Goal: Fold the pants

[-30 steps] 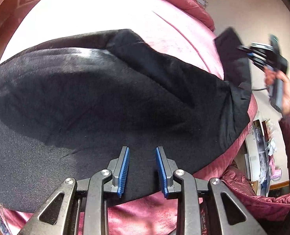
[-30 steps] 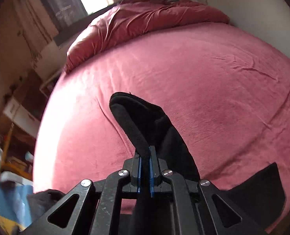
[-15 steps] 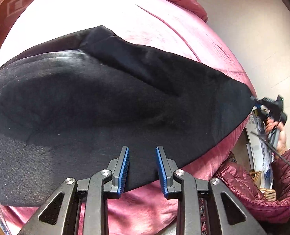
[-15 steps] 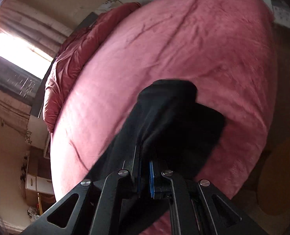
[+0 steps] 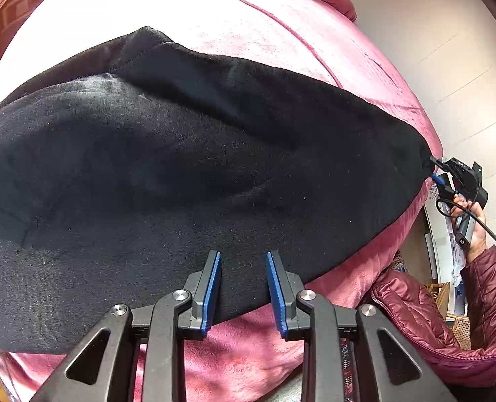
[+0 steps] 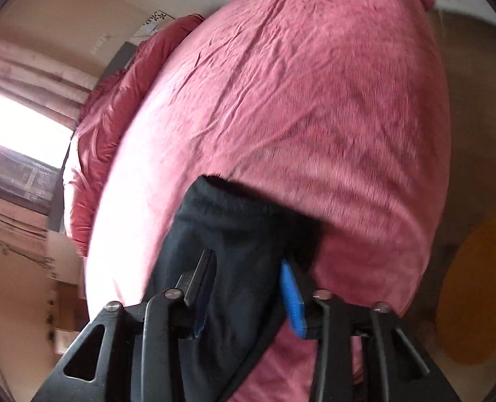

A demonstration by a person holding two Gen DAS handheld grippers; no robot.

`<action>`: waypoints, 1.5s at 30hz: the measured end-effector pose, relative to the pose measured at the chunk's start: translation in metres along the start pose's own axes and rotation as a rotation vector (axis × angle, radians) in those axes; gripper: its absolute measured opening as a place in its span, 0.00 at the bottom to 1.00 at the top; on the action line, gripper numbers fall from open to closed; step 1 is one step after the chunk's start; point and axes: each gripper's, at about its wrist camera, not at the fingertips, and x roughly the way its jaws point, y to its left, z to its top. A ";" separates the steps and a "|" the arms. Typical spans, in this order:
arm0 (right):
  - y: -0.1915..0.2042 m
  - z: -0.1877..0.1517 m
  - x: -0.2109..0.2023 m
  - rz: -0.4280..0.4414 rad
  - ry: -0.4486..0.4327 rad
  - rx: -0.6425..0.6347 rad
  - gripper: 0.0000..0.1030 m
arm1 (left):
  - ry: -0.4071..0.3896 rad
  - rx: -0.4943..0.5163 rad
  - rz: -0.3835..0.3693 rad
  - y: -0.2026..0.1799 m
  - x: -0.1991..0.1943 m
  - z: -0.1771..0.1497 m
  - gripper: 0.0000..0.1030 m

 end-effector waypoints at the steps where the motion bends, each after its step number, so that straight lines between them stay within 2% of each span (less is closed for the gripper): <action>1: 0.003 0.002 -0.005 0.000 -0.011 -0.013 0.08 | -0.001 -0.001 0.001 -0.001 0.002 -0.001 0.27; 4: 0.005 0.002 -0.013 -0.050 -0.031 -0.043 0.08 | -0.004 -0.013 -0.003 0.001 0.001 -0.002 0.27; 8: -0.019 -0.003 0.002 -0.112 0.033 -0.017 0.08 | 0.000 -0.008 0.003 0.003 0.001 -0.001 0.27; 12: -0.020 -0.004 0.006 -0.152 0.034 -0.041 0.08 | -0.011 0.012 0.005 -0.004 0.000 -0.002 0.27; 13: -0.016 -0.004 0.004 -0.173 0.035 -0.058 0.11 | -0.014 0.017 0.004 -0.007 0.002 -0.003 0.27; 14: -0.010 -0.002 0.004 -0.199 0.037 -0.073 0.21 | -0.016 0.019 0.004 -0.007 0.002 -0.003 0.27; 16: -0.006 -0.003 -0.005 -0.208 0.038 -0.087 0.35 | -0.020 0.020 -0.001 -0.007 0.002 -0.004 0.27; 19: 0.012 -0.009 -0.031 -0.257 -0.010 -0.187 0.39 | -0.038 0.018 -0.002 -0.005 -0.001 -0.004 0.27; 22: 0.040 -0.021 -0.041 -0.187 0.019 -0.291 0.40 | -0.054 0.020 -0.007 -0.002 -0.004 -0.002 0.28; 26: 0.113 -0.060 -0.026 -0.040 0.145 -0.545 0.40 | -0.080 0.011 -0.004 0.001 -0.006 0.004 0.28; 29: 0.179 -0.105 -0.002 0.071 0.258 -0.746 0.40 | -0.101 0.006 -0.012 0.002 -0.009 0.008 0.28; 34: 0.275 -0.184 0.040 0.204 0.409 -0.996 0.40 | -0.116 0.012 -0.008 0.006 -0.012 0.011 0.28; 39: 0.346 -0.247 0.075 0.303 0.532 -1.119 0.40 | -0.137 -0.013 -0.002 0.019 -0.016 0.010 0.28; 45: 0.406 -0.309 0.120 0.366 0.665 -1.203 0.31 | -0.142 -0.060 0.014 0.041 -0.018 0.002 0.29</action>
